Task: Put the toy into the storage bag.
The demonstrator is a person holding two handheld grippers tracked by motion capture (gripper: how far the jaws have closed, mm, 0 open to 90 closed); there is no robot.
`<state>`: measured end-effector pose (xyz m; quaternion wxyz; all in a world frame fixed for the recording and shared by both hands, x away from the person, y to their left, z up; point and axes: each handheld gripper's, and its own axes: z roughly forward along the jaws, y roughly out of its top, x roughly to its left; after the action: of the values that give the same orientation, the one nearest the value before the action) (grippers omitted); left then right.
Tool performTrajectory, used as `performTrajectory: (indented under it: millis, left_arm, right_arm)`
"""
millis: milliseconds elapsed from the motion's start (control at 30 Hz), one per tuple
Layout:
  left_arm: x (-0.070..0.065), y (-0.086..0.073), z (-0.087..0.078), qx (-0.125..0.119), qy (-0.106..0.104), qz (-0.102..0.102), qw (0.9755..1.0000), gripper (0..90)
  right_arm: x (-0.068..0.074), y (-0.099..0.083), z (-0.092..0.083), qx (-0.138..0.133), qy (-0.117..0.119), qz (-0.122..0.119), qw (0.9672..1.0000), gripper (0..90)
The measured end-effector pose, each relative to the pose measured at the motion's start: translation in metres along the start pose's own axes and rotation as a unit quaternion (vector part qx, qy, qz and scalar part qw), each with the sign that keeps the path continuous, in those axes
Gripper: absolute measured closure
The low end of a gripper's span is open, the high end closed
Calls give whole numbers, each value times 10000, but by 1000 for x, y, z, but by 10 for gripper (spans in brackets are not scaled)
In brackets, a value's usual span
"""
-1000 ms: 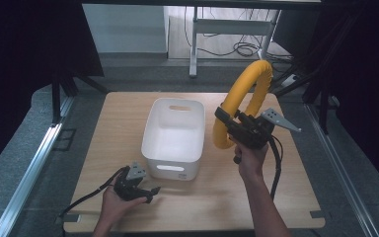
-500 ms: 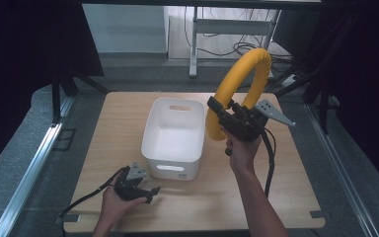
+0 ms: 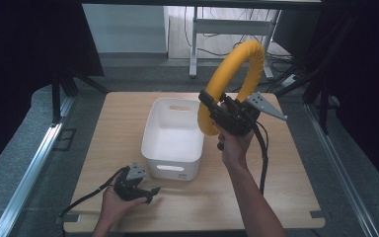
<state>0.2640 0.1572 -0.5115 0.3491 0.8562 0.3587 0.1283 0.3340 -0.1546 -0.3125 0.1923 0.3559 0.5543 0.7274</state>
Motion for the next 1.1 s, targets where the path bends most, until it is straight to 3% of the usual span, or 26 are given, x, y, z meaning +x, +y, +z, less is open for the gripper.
performTrajectory:
  millis: [1100]
  left_arm:
    - [0,0,0,-7,-38,-28,10000,153]
  right_arm:
    - [38,-4,43,52,338,-102,9994,486]
